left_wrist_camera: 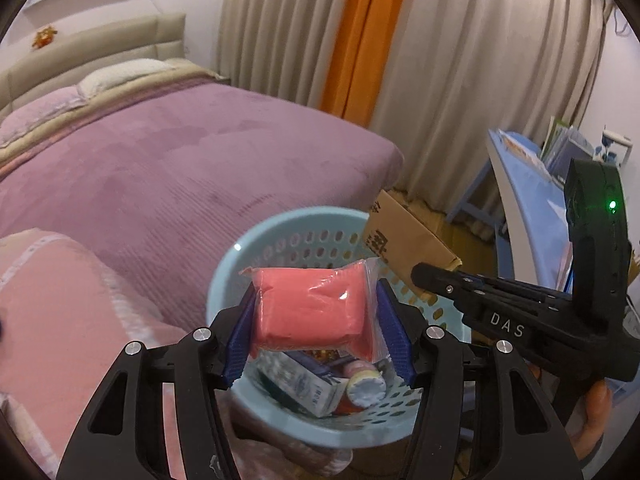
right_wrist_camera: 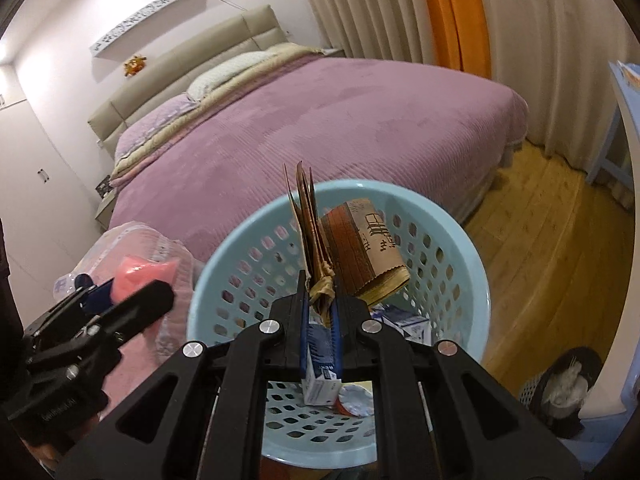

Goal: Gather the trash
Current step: 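Carry the pink packet and card box to the basket and release both, then grasp the white heart-print bag with the left tool while the right tool grasps the clear bottle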

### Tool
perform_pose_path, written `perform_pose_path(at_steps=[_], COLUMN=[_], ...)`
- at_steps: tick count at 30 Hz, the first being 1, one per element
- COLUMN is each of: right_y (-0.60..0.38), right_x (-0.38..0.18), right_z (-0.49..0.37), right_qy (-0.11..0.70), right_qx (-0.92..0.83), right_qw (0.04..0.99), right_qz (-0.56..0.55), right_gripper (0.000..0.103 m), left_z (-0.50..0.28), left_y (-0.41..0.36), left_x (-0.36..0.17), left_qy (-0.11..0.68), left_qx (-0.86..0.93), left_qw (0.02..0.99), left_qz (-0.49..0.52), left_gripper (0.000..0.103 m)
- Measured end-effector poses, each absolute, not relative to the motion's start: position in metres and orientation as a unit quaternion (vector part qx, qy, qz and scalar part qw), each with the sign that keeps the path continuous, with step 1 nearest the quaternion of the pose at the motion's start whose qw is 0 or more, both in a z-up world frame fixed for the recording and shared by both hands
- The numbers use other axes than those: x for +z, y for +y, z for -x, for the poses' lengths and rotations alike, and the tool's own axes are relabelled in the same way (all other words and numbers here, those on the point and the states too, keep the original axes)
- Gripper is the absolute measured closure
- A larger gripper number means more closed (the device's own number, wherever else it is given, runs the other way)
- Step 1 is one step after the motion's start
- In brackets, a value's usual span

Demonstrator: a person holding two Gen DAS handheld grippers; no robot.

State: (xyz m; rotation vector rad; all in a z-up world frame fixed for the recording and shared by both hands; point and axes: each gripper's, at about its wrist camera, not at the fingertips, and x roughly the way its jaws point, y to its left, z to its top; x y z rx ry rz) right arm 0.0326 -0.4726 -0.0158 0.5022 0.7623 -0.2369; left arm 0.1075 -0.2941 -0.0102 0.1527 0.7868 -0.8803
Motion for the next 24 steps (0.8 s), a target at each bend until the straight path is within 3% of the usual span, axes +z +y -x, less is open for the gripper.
perform_pose_path(at_steps=[2, 4, 6, 18, 24], right_y=[-0.478, -0.482, -0.487, -0.458, -0.428], right_x=[-0.022, -0.026, -0.028, -0.007, 0.006], right_z=[-0.034, -0.032, -0.026, -0.028, -0.035], right_qy=[0.378, 0.38, 0.371, 0.356, 0.346], right_qx=[-0.107, -0.102, -0.104, -0.072, -0.052], right_qw=[0.883, 0.881, 0.883, 0.899, 0.91], right_qz=[-0.256, -0.264, -0.268, -0.243, -0.224], right_gripper=[0.089, 0.067, 0.052, 0.052, 0.052], left_z=[-0.108, -0.107, -0.102, -0.09, -0.079], left_y=[-0.295, -0.294, -0.289, -0.25, -0.195], left_x=[-0.015, -0.019, -0.022, -0.004, 0.014], left_qy=[0.378, 0.383, 0.382, 0.353, 0.33], left_qx=[-0.418, -0.416, -0.412, -0.395, -0.359], left_qw=[0.823, 0.822, 0.825, 0.847, 0.873], left_qz=[-0.068, -0.062, -0.062, -0.055, -0.026], left_gripper=[0.036, 0.026, 0.025, 0.024, 0.022])
